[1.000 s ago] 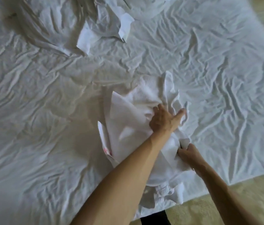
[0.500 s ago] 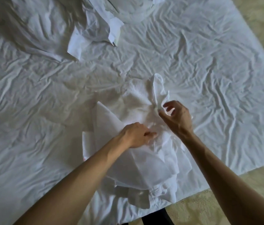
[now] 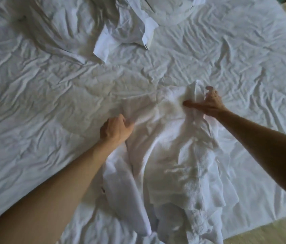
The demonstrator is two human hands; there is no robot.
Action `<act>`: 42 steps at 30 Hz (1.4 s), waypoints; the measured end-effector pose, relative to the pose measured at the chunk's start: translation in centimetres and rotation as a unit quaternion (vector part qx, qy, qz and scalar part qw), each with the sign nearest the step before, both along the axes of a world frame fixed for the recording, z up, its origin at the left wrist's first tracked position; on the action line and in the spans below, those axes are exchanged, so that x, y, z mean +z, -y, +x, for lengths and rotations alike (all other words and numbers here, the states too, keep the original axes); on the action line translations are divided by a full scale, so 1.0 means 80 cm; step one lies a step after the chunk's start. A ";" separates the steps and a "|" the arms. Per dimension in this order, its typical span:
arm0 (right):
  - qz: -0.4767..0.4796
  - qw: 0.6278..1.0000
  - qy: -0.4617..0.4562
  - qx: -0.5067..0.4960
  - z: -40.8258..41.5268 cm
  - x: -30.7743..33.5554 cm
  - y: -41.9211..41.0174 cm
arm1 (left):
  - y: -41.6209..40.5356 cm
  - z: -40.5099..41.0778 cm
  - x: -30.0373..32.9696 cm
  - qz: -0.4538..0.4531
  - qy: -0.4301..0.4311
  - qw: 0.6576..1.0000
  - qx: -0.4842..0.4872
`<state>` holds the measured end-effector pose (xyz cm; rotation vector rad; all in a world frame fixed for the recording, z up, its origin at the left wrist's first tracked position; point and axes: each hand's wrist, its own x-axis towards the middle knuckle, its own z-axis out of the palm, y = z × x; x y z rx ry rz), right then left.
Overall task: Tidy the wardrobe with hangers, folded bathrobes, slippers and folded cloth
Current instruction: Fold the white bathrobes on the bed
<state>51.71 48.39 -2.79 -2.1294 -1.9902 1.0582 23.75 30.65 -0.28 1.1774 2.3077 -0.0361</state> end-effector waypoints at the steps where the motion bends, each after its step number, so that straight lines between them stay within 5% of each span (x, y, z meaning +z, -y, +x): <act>1: -0.036 0.999 -0.015 0.002 -0.002 -0.003 -0.008 | -0.016 -0.001 -0.007 0.026 0.026 0.998 0.055; 6: -0.160 0.980 -0.119 0.009 -0.009 -0.015 -0.027 | -0.078 0.005 -0.039 0.056 0.192 0.962 0.185; 9: -0.181 0.972 -0.145 -0.038 -0.009 -0.021 -0.016 | -0.076 0.011 -0.045 0.071 0.300 0.910 0.278; 14: -0.087 0.950 -0.297 -0.049 0.003 0.018 0.018 | -0.057 0.029 0.002 0.131 0.345 0.887 0.278; 18: 0.002 0.952 -0.306 0.017 0.034 0.070 0.059 | -0.011 0.044 0.053 0.147 0.377 0.858 0.315; 28: 0.111 0.953 -0.228 0.162 0.160 0.152 0.290 | 0.189 0.126 0.103 0.095 0.423 0.887 0.160; 32: 0.123 0.930 -0.158 0.307 0.191 0.104 0.376 | 0.253 0.134 0.067 -0.006 0.397 0.918 -0.002; 35: 0.049 0.922 -0.132 0.362 0.207 0.074 0.425 | 0.279 0.139 0.047 -0.111 0.402 0.907 -0.063; 39: -0.087 0.958 -0.163 0.217 0.198 0.091 0.444 | 0.277 0.155 0.043 -0.091 0.449 0.873 0.169; 42: -0.134 0.977 -0.155 0.052 0.161 0.111 0.423 | 0.261 0.171 0.040 0.009 0.295 0.913 0.283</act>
